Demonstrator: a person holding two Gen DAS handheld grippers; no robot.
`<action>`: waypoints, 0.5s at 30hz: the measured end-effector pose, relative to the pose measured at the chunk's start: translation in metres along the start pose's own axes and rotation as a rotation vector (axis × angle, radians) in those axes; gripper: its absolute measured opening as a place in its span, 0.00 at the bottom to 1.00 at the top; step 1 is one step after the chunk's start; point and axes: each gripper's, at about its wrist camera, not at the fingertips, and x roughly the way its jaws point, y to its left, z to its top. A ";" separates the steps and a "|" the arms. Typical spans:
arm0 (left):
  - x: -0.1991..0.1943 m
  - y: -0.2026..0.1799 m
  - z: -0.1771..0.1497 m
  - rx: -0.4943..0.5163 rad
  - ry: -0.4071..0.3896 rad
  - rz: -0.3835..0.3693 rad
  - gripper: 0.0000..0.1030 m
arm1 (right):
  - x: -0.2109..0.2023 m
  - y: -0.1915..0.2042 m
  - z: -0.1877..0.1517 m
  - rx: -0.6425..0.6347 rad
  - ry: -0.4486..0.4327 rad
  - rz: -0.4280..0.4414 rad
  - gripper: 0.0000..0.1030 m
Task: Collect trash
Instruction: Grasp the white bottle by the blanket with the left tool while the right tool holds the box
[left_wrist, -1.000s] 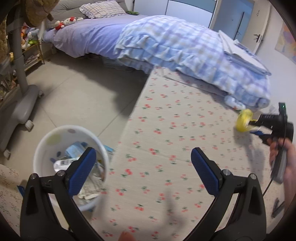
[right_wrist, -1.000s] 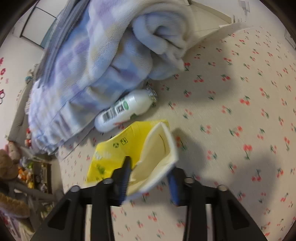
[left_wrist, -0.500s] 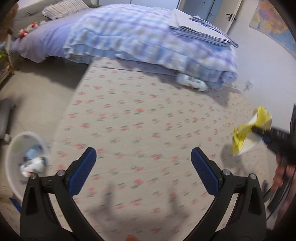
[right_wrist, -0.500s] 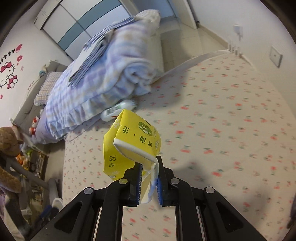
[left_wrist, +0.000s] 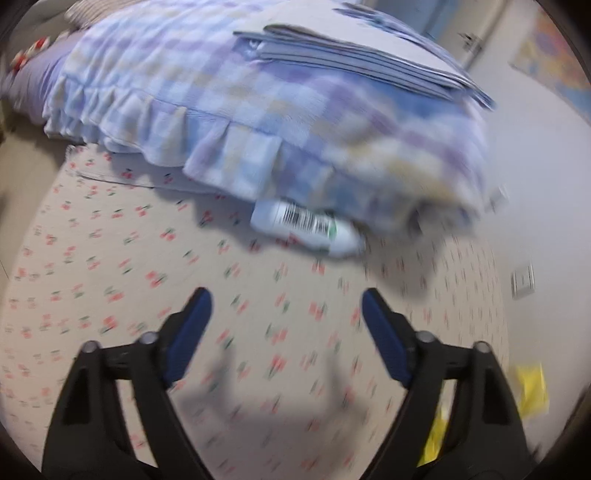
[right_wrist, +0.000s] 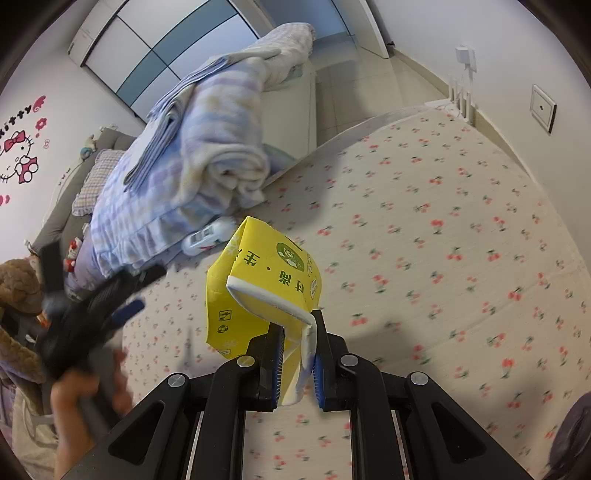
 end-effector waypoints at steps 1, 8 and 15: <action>0.008 -0.003 0.004 -0.020 -0.010 0.002 0.73 | -0.002 -0.006 0.002 0.003 -0.004 -0.003 0.14; 0.049 -0.022 0.021 -0.148 -0.107 0.023 0.65 | -0.007 -0.041 0.006 0.053 0.009 0.005 0.14; 0.075 -0.023 0.024 -0.213 -0.102 0.100 0.65 | -0.006 -0.040 -0.003 0.026 0.031 0.025 0.14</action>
